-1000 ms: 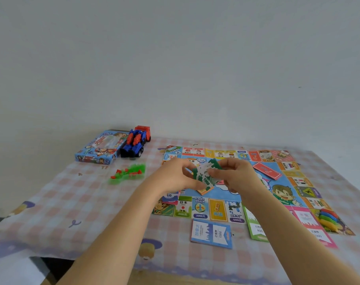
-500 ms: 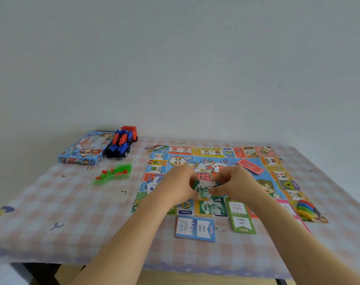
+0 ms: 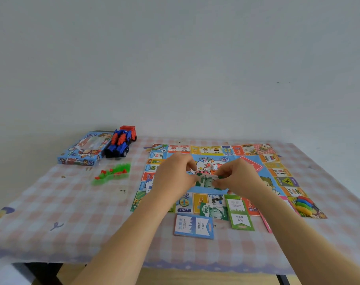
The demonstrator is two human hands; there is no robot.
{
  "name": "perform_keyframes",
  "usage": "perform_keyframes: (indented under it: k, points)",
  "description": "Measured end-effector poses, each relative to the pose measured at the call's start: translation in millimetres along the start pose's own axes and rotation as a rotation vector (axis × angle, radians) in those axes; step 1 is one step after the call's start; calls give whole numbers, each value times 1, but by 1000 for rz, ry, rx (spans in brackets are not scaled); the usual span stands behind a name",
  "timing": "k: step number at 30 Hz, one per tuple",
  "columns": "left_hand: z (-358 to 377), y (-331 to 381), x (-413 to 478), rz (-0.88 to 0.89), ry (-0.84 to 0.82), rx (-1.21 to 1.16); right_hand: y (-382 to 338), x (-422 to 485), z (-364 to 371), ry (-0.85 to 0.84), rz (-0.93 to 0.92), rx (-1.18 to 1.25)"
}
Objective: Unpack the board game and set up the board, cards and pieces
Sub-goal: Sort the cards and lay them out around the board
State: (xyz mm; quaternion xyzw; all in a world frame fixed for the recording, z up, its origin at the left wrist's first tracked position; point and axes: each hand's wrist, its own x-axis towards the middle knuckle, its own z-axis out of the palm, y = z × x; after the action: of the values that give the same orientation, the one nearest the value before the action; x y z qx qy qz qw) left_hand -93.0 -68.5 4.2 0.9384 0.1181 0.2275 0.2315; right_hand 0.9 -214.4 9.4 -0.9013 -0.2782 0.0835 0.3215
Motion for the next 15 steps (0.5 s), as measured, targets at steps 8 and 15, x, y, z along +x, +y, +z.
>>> perform_keyframes:
  k: [8,15]
  points:
    - [8,10,-1,41,-581,32,8,-1,-10,107,57,78]
    - [10,10,0,-11,-637,-14,8,-5,-14,108,72,113]
